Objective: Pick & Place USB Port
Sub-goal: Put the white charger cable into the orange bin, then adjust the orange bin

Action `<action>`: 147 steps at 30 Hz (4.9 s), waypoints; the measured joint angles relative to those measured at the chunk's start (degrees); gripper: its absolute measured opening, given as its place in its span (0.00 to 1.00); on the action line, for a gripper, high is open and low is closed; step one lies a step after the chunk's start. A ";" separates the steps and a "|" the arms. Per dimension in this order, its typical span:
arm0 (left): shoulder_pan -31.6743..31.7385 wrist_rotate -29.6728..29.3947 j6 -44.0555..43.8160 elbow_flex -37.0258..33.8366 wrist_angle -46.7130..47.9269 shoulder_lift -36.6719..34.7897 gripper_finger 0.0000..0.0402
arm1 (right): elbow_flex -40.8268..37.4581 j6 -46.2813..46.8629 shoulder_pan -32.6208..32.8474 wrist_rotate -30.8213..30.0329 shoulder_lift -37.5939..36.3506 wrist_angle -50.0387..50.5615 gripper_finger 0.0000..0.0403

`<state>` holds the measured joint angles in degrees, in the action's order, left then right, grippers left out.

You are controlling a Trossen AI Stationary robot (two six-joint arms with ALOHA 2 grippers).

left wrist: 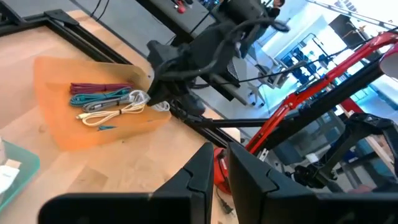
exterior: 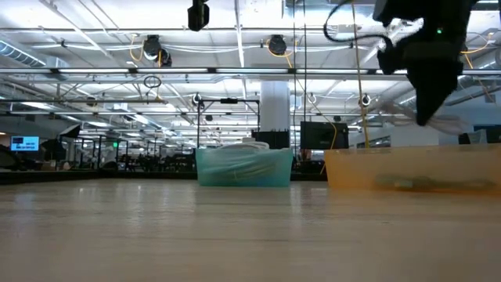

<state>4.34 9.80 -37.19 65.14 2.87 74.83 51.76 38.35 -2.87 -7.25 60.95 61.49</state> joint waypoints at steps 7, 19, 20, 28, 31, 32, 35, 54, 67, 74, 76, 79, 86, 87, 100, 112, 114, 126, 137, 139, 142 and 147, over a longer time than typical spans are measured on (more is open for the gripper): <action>-1.47 -1.23 1.32 0.00 0.00 0.00 0.12 | -5.01 2.31 -0.03 1.51 0.04 -2.23 0.06; -1.86 -2.38 1.66 0.00 0.00 0.00 0.12 | -6.97 -0.48 -0.04 1.32 0.02 -4.35 0.06; -1.86 -2.38 1.66 0.00 0.00 0.00 0.12 | -7.29 -0.47 -0.04 1.36 0.02 -4.35 0.06; -1.86 -2.36 1.51 0.00 -0.02 0.02 0.12 | -10.72 1.28 -0.02 3.85 0.02 -8.04 0.06; -1.86 -2.37 1.49 0.00 -0.02 0.02 0.12 | -11.80 1.29 -0.02 4.42 0.02 -9.36 0.06; -1.86 -2.36 1.48 0.00 -0.02 0.02 0.12 | -12.05 1.46 -0.04 4.39 0.02 -9.47 0.06; -1.86 -2.32 1.27 0.00 -0.02 0.02 0.12 | -12.83 2.71 -0.02 4.32 0.02 -9.49 0.07; -3.41 -2.34 1.36 0.00 0.00 0.04 0.12 | -6.29 0.62 -2.60 0.98 0.02 -9.47 0.27; -3.76 -2.36 1.94 0.00 0.07 0.04 0.12 | 1.87 -0.49 -0.44 8.82 2.07 -19.56 0.00; -3.74 -2.36 2.45 0.00 0.32 0.04 0.12 | 1.86 -1.39 2.36 8.83 9.67 -21.97 0.00; -3.74 -2.36 2.47 0.00 0.44 0.04 0.12 | 1.86 -2.62 2.97 8.74 12.00 -22.69 0.00; -3.74 -2.36 2.47 0.00 0.44 0.04 0.12 | 1.86 -4.52 3.02 8.03 15.24 -23.50 0.00; -4.43 -2.48 2.36 0.00 1.34 0.04 0.12 | 1.86 -8.70 2.72 1.48 21.04 -22.35 0.00; -4.61 -2.48 2.24 0.00 1.64 0.04 0.12 | 1.86 -9.32 2.57 0.60 21.77 -22.23 0.00; -7.32 -5.55 2.62 -0.02 2.13 0.04 0.12 | 1.86 -11.25 -3.31 -7.28 25.24 -22.64 0.00; -8.12 -5.48 2.83 -0.02 2.12 0.04 0.12 | 1.86 -13.77 -11.71 -10.71 25.20 -22.04 0.00; -8.26 -5.48 2.84 -0.02 2.12 0.04 0.12 | 1.86 -13.77 -12.96 -10.83 25.20 -21.79 0.00; -8.38 -5.30 1.52 -0.04 5.14 0.06 0.12 | 1.86 -14.33 -21.14 -14.13 25.18 -21.06 0.00; -10.01 -6.77 1.75 -0.04 5.07 0.07 0.12 | 1.86 -13.56 -23.41 -15.11 25.18 -20.57 0.00; -10.20 -6.91 1.73 -0.04 5.05 0.07 0.12 | 1.86 -13.56 -23.52 -15.68 25.18 -20.59 0.00; -10.53 -6.93 1.73 -0.04 5.05 0.07 0.12 | 1.86 -13.46 -23.68 -16.31 25.06 -20.72 0.00; -11.30 -7.35 1.51 -0.04 5.05 0.07 0.12 | 1.82 -12.47 -23.65 -18.41 21.75 -21.06 0.00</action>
<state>-6.96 2.45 -35.68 65.10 7.92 74.89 53.58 25.88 -26.52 -25.66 82.70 40.44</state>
